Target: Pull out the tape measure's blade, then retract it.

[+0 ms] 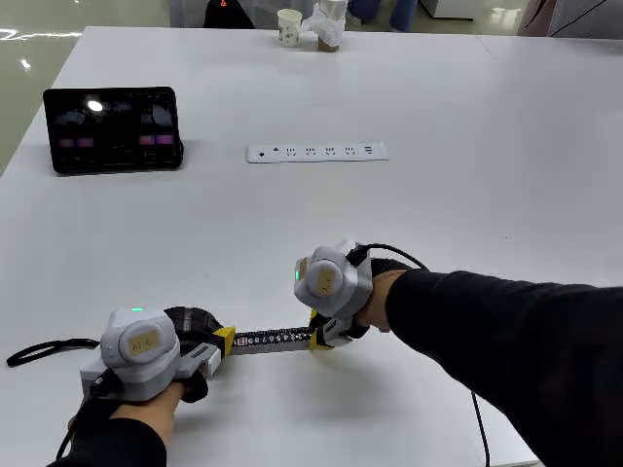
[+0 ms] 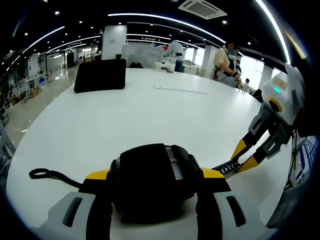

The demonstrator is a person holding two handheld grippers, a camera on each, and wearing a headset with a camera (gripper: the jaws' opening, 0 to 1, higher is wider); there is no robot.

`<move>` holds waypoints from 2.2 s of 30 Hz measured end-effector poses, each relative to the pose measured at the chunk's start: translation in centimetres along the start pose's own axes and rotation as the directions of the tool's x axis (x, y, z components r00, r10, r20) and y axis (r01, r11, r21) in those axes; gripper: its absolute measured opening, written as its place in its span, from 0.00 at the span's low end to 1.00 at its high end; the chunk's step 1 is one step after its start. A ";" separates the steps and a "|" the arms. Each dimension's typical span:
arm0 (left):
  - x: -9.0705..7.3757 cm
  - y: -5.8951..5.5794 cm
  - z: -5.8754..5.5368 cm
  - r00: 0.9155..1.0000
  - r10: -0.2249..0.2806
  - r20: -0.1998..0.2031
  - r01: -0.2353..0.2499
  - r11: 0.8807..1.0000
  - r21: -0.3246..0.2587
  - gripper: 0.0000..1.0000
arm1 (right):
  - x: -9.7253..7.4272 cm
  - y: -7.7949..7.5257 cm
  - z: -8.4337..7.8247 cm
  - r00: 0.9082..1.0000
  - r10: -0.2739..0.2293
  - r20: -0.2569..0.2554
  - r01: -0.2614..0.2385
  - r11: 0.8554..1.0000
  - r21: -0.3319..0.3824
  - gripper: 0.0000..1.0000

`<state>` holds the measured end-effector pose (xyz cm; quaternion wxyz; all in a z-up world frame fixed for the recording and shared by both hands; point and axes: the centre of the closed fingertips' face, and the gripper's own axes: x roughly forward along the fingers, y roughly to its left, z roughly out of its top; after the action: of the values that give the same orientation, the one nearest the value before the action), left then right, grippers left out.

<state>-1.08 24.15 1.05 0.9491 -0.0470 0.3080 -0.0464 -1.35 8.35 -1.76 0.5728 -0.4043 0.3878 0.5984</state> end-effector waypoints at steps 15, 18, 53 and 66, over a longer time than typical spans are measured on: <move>0.1 0.0 0.0 1.000 -0.008 -0.003 0.008 1.000 -0.006 0.63 | 0.2 -0.1 0.5 1.000 0.003 0.017 -0.004 1.000 0.003 0.11; 0.1 0.0 0.0 1.000 -0.010 -0.004 0.010 1.000 -0.009 0.63 | 0.3 0.0 0.7 1.000 0.006 0.022 -0.006 1.000 0.004 0.11; 0.0 0.1 0.0 1.000 -0.016 -0.004 0.016 1.000 -0.026 0.63 | 0.8 0.0 2.2 0.997 0.015 0.072 -0.016 1.000 0.012 0.11; 0.1 0.0 0.0 1.000 -0.018 -0.014 0.017 0.999 -0.031 0.63 | 1.0 0.1 2.7 0.996 0.017 0.083 -0.018 1.000 0.009 0.11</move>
<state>-1.02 24.18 0.94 0.9456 -0.0641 0.3149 -0.0503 -1.54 11.20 -1.67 0.5852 -0.3727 0.3702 0.6177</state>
